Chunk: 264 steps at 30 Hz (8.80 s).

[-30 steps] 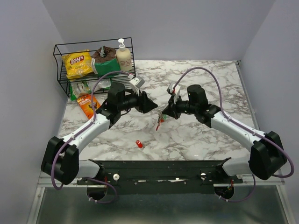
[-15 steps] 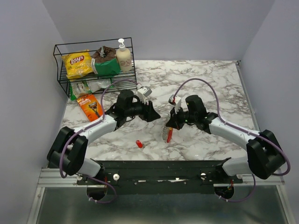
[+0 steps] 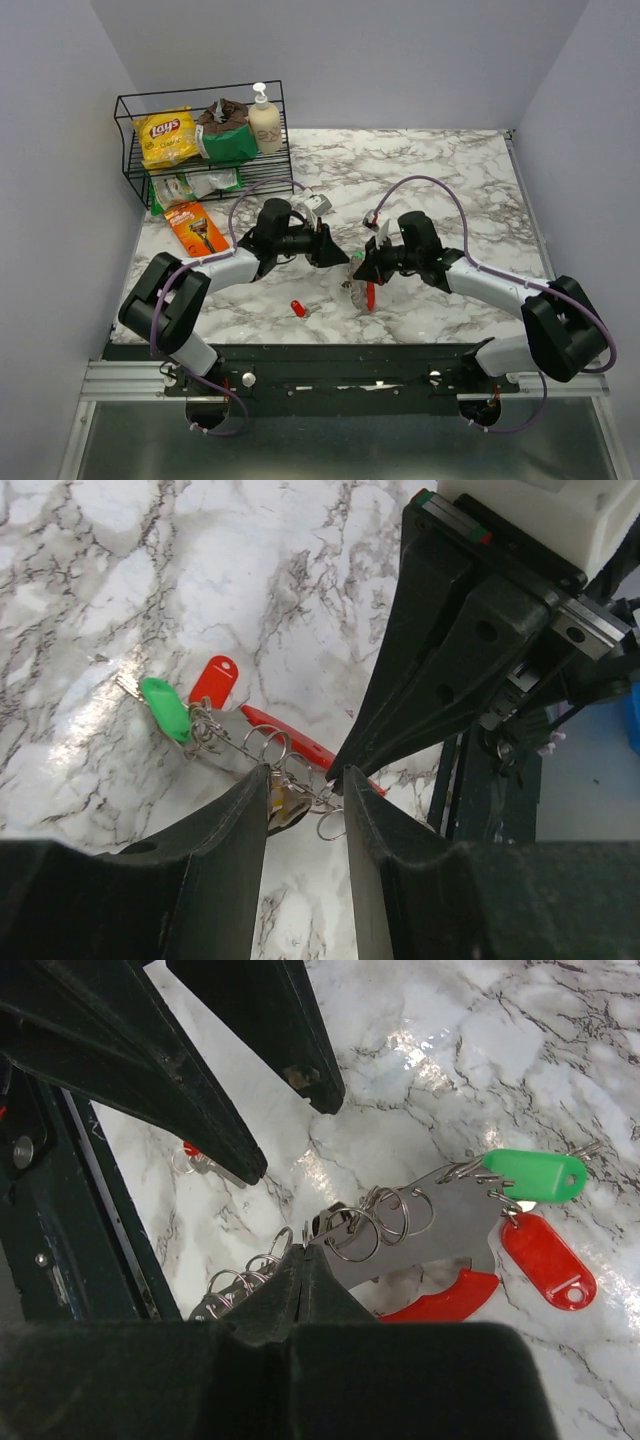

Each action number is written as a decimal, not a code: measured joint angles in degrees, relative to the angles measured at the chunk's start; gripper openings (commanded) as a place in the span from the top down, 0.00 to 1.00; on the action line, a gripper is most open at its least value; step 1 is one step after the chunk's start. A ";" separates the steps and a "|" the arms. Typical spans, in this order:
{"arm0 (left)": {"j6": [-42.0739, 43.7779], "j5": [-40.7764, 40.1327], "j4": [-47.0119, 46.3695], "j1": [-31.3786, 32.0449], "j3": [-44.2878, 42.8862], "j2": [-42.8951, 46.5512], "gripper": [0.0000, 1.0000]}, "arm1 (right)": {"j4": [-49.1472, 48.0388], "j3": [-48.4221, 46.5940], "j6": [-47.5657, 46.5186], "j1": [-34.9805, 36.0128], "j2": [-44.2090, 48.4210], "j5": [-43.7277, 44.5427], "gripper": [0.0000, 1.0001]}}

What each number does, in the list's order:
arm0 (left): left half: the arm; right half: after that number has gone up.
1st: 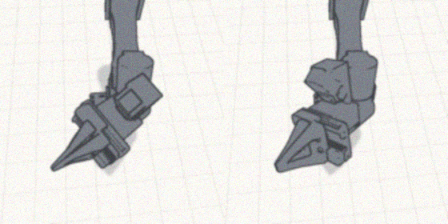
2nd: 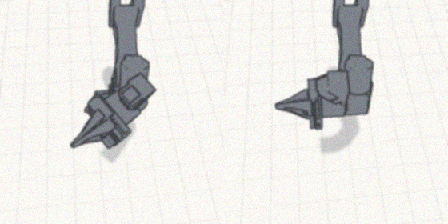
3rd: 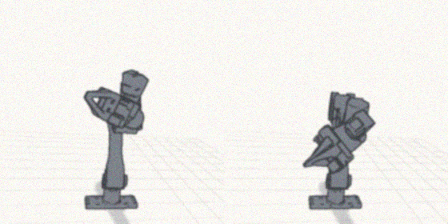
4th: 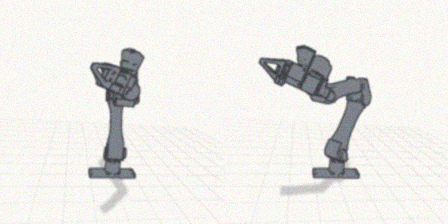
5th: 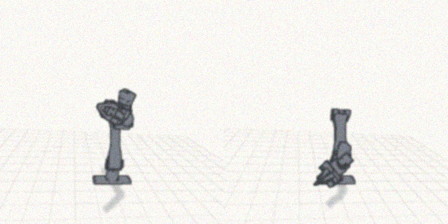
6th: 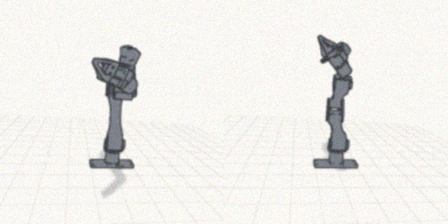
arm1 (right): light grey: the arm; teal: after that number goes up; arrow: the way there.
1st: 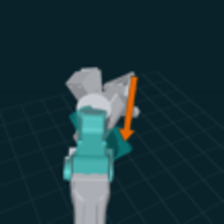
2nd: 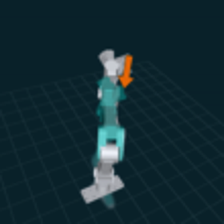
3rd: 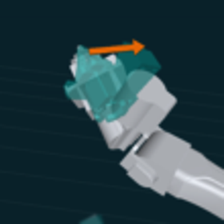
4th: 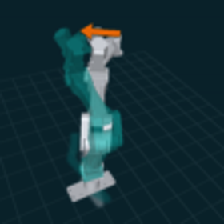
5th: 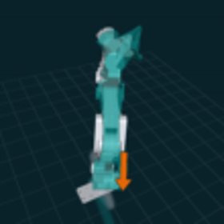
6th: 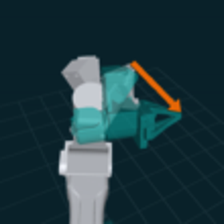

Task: Put the keys on the keyring

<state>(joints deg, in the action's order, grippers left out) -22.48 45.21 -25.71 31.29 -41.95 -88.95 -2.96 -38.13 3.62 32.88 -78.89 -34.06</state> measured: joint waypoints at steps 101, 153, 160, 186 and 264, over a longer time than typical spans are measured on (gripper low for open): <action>4.22 1.73 6.16 2.23 0.28 6.93 1.00 | -8.33 0.70 -2.40 -1.14 6.78 -7.43 0.99; 4.07 -26.80 10.08 -2.36 3.93 21.81 0.39 | -31.50 -5.11 -17.97 -0.98 -8.81 8.74 0.99; 4.09 -27.45 11.85 -2.36 3.93 21.40 0.39 | -28.15 -3.17 -14.32 0.57 -11.19 9.38 0.99; 1.46 -6.62 0.63 -0.11 0.09 2.56 0.48 | -36.98 18.43 -2.69 1.18 -0.90 10.69 0.99; -6.82 3.26 -39.93 3.34 12.61 -8.33 1.00 | -65.16 27.98 2.40 0.87 2.73 3.65 0.93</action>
<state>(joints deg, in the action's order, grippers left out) -29.30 48.47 -65.65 34.63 -29.34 -97.27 -68.12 -10.15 6.02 33.76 -76.16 -30.41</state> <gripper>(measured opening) 0.012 0.029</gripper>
